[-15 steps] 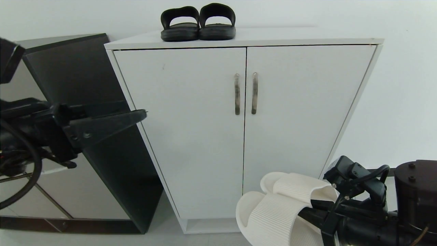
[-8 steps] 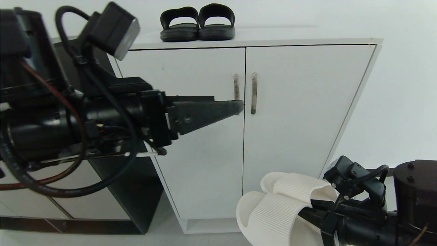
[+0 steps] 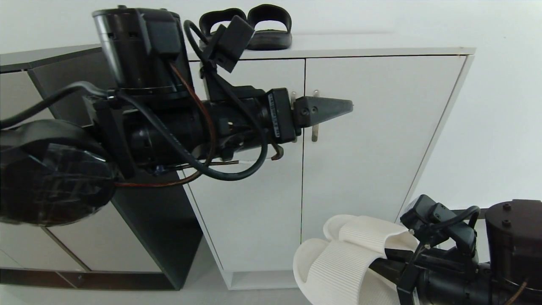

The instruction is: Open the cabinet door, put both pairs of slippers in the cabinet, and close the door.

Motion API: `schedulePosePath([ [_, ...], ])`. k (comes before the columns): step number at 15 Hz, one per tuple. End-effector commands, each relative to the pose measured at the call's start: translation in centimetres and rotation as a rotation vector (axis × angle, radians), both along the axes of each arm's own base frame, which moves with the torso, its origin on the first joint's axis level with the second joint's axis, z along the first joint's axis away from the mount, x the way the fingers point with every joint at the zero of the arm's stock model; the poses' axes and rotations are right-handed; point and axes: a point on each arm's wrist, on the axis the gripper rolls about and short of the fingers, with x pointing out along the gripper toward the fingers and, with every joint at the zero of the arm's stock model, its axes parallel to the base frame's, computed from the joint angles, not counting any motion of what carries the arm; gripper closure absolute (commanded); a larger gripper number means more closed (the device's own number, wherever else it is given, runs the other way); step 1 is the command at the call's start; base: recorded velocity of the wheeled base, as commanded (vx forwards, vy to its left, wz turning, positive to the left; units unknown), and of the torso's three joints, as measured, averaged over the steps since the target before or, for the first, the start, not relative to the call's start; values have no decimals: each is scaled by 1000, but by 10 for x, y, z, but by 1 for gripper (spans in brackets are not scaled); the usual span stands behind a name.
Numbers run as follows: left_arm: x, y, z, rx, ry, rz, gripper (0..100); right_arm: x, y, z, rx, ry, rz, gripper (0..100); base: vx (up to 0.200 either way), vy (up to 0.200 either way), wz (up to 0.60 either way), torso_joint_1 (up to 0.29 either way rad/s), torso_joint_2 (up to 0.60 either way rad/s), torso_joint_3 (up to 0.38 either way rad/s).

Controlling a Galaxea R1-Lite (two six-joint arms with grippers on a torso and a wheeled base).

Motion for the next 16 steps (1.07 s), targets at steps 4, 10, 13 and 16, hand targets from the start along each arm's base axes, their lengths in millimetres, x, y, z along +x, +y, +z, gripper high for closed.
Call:
schedulePosePath([
  [4,25,-32,-7,7,2,23,0,0,1,-2,-4,5,4,100,0,0,0,0,0,0],
  [10,42,-26,-9,31,-39,93,0,1,2,-4,-14,13,2,100,0,0,0,0,0,0],
  [13,54,-17,-7,25,-46,134,0,1,2,-4,-14,14,4,100,0,0,0,0,0,0],
  [16,60,-18,-9,27,-44,142,0,1,2,-5,-15,15,4,100,0,0,0,0,0,0],
])
